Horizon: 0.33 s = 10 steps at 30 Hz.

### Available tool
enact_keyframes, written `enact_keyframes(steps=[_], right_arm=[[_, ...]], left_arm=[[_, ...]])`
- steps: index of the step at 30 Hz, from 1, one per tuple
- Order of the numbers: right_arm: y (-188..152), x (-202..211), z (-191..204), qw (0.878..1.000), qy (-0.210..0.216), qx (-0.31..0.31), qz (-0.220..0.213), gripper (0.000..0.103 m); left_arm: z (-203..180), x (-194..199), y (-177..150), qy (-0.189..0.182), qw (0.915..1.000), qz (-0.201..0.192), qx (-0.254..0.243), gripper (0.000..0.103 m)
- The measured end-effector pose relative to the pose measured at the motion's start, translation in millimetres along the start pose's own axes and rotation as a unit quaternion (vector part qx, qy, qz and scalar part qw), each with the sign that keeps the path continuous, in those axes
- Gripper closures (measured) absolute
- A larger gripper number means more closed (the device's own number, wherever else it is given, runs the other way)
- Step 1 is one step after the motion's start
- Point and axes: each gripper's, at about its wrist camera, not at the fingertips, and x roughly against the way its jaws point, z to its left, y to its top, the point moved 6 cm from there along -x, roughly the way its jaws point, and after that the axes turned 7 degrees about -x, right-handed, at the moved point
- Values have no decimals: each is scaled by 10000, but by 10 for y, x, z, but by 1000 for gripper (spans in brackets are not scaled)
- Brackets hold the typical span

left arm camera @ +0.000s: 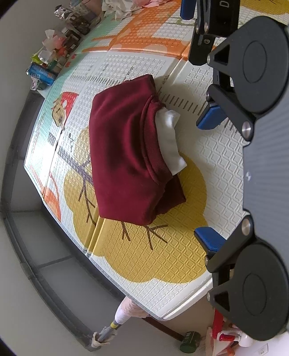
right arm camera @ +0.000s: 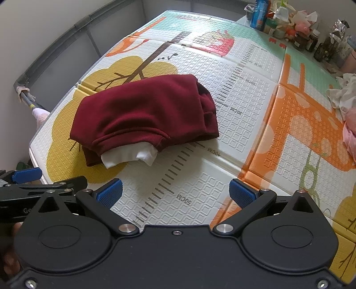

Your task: Fold clothes

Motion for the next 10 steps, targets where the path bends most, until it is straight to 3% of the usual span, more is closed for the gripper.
enact_keyframes(steps=[10], right_arm=[[5,13,-8,10000,-11,28,-22,1]], left_arm=[[-61,13,4,77,9998,-33,-180,7]])
